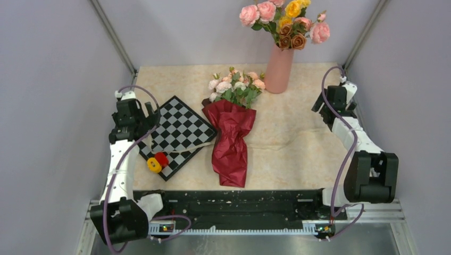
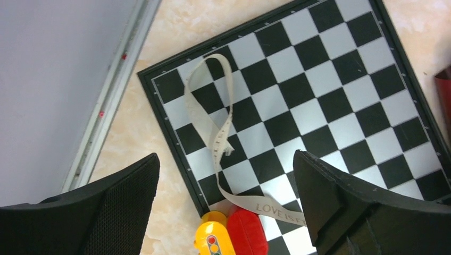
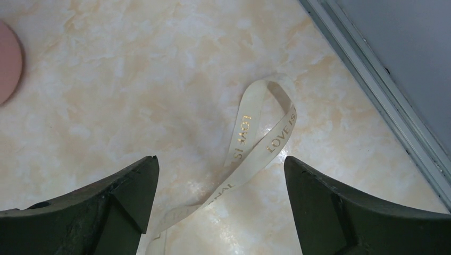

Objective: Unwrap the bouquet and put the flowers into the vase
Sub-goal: Untie the ribbon from the wrapping paper, then unfold the wrapping paper at the center of the board.

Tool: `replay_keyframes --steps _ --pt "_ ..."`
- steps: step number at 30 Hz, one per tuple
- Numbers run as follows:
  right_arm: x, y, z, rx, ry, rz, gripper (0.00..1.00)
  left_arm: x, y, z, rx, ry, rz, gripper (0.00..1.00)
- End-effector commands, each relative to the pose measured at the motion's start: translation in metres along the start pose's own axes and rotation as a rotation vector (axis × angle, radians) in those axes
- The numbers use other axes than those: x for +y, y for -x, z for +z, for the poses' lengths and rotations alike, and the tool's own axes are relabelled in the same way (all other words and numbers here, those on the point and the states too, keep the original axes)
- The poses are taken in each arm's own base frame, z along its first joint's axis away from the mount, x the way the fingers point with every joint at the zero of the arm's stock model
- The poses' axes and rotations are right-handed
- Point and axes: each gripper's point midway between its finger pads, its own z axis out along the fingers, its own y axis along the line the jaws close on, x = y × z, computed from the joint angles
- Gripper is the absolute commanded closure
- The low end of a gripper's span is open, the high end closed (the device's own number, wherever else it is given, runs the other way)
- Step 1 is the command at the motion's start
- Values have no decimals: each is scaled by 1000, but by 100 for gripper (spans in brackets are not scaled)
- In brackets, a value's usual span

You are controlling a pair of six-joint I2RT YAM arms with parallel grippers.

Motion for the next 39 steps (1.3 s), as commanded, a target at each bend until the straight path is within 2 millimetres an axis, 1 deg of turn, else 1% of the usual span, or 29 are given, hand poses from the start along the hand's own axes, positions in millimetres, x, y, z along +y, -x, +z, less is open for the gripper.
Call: replay_keyframes --steps 1,2,5,7,9,10,13,15,16,17,19,21,23,24,25,28,29,31,32,34,36,39 --pt "11 21 -30 -42 128 21 10 -21 7 -6 -35 -125 8 1" --pt "17 19 -36 -36 175 30 10 -27 6 -7 -35 -152 13 1" --pt "39 4 -58 1 343 64 10 -46 3 -11 -35 -230 40 1" --pt "53 -9 -72 42 445 78 10 -67 1 -18 -36 -316 63 1" --pt "67 -29 -88 105 538 83 10 -88 -3 -26 -31 -396 73 1" --pt "75 -38 -95 134 577 81 12 -102 -7 -32 -20 -449 73 1" --pt "100 -69 -125 206 695 42 17 -144 -27 -51 27 -595 43 2" --pt "116 -91 -144 255 777 21 20 -172 -45 -66 71 -717 12 4" --pt "128 -106 -158 288 837 1 21 -184 -55 -73 98 -776 -8 5" --pt "134 -115 -165 312 873 2 22 -195 -64 -80 130 -825 -36 5" --pt "153 -139 -191 366 977 -29 23 -215 -81 -96 180 -925 -87 6" --pt "167 -158 -212 411 1055 -51 24 -231 -95 -110 212 -1004 -128 6" --pt "179 -176 -229 457 1121 -74 25 -243 -110 -122 240 -1061 -132 6" --pt "180 -187 -234 486 1128 -95 26 -246 -112 -125 248 -1071 -134 6" --pt "186 -193 -240 491 1154 -109 28 -248 -119 -126 266 -1076 -132 6" --pt "193 -215 -253 530 1191 -161 34 -254 -132 -129 313 -1103 -127 7" --pt "194 -221 -256 543 1198 -170 36 -256 -136 -130 331 -1110 -124 9" --pt "196 -233 -261 565 1211 -188 39 -258 -143 -130 357 -1107 -112 16" --pt "196 -239 -261 577 1210 -197 41 -258 -147 -128 371 -1096 -105 22" --pt "197 -249 -262 592 1208 -213 45 -256 -155 -122 387 -1053 -85 27" --pt "199 -256 -263 607 1209 -226 50 -253 -162 -114 393 -997 -50 35" --pt "203 -263 -262 615 1208 -241 57 -252 -167 -110 397 -958 -25 44"
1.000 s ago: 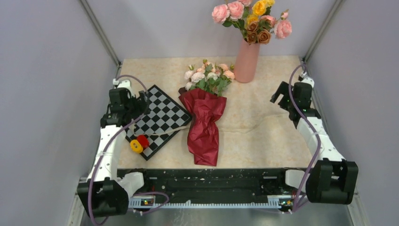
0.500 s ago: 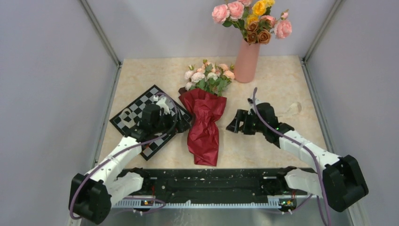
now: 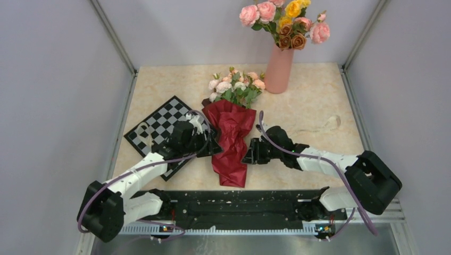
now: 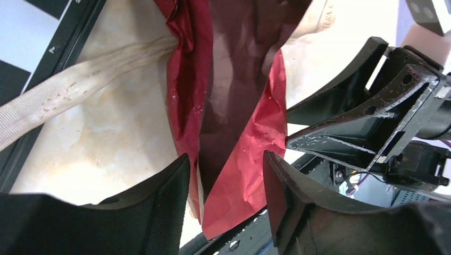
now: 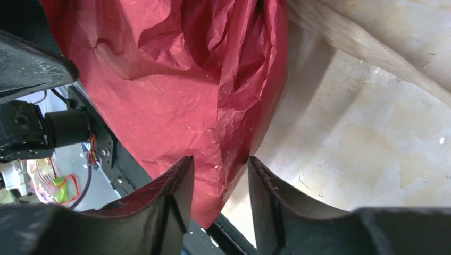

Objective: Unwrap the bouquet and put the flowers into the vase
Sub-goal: Unfold the wrapping paper at the center of the board.

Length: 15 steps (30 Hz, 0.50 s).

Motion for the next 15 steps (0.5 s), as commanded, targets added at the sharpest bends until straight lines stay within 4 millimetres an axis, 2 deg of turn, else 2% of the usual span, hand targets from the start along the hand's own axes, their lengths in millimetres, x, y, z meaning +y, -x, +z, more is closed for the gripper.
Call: replay_keyframes --steps 1,5,10,15 --pt "12 5 10 -23 44 -26 60 1 5 4 -17 49 30 47" --pt "8 6 13 -19 21 -41 69 0 -2 11 4 51 22 68" --pt "-10 10 11 -23 -92 -87 87 -3 -10 20 14 70 15 93" --pt "-26 17 6 -25 -195 -137 98 -13 -16 30 28 54 5 100"
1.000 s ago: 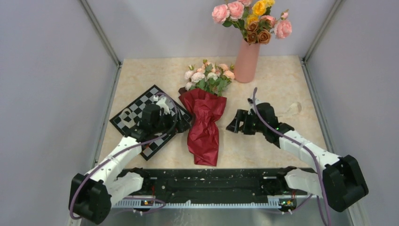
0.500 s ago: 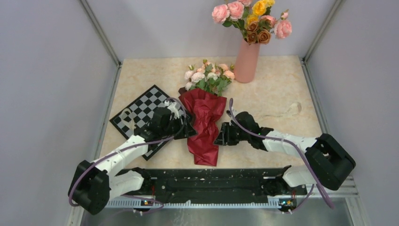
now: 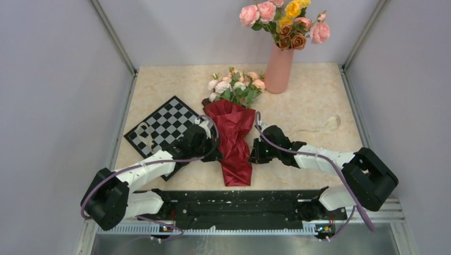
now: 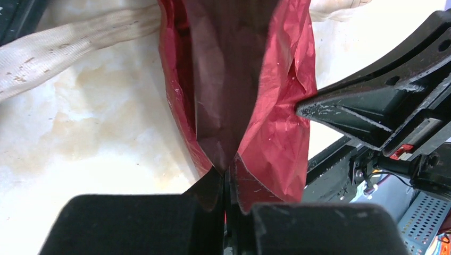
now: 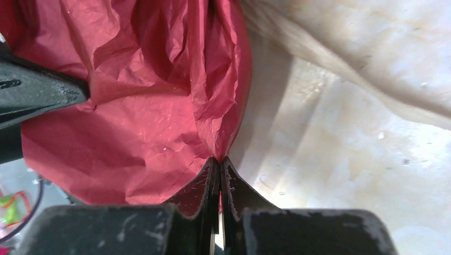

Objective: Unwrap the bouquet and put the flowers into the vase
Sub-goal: Unfold the wrapping paper at the center of the board.

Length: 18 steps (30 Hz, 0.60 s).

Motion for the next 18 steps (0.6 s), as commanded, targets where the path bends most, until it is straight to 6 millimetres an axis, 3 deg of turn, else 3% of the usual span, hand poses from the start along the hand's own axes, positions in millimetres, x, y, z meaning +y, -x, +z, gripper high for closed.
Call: replay_keyframes --steps 1,11,13,14,18 --pt "-8 24 -3 -55 -107 -90 99 -25 16 6 -52 -48 0 100" --pt "-31 43 -10 -97 -228 -115 100 -39 17 19 -48 -77 1 99" --pt "-30 48 -13 -106 -231 -126 96 -40 22 17 -68 -62 14 91" --pt "-27 52 -16 -116 -226 -136 91 -39 25 15 -76 -51 21 81" --pt "-16 61 -30 -136 -200 -206 65 -37 36 3 -118 -13 59 55"
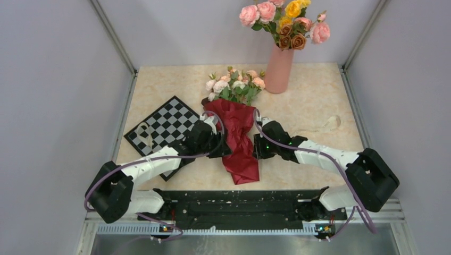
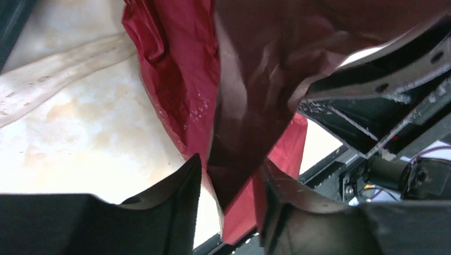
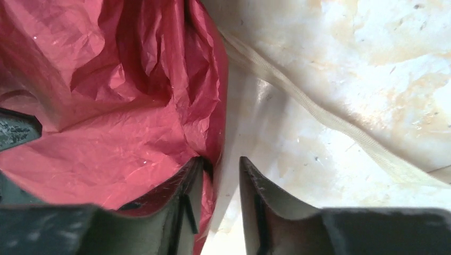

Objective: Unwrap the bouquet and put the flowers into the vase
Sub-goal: Unfold the wrapping paper at the center of the board.

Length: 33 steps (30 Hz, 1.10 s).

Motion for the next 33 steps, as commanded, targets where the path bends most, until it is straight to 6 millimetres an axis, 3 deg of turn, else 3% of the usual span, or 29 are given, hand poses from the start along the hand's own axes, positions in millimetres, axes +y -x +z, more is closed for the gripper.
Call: replay_keyframes --steps 1,6,10,14,17,21,27,33 --pt "12 41 -26 -116 27 -91 60 -13 30 -17 -102 15 60 48" --pt "27 55 -57 -183 78 -162 42 -7 38 -37 -122 87 100 25" --pt "46 63 -77 -226 121 -195 38 -9 45 -54 -152 86 120 9" --pt "61 68 -84 -265 99 -202 37 -3 56 -67 -179 99 115 2" --pt "60 75 -82 -283 21 -75 41 13 68 -78 -202 118 91 1" --pt "85 78 -77 -301 59 9 43 44 91 -103 -262 148 23 1" --pt "130 78 -60 -304 78 5 42 79 120 -142 -317 299 97 1" --pt "150 69 -27 -248 -30 -91 40 116 140 -165 -348 509 168 1"
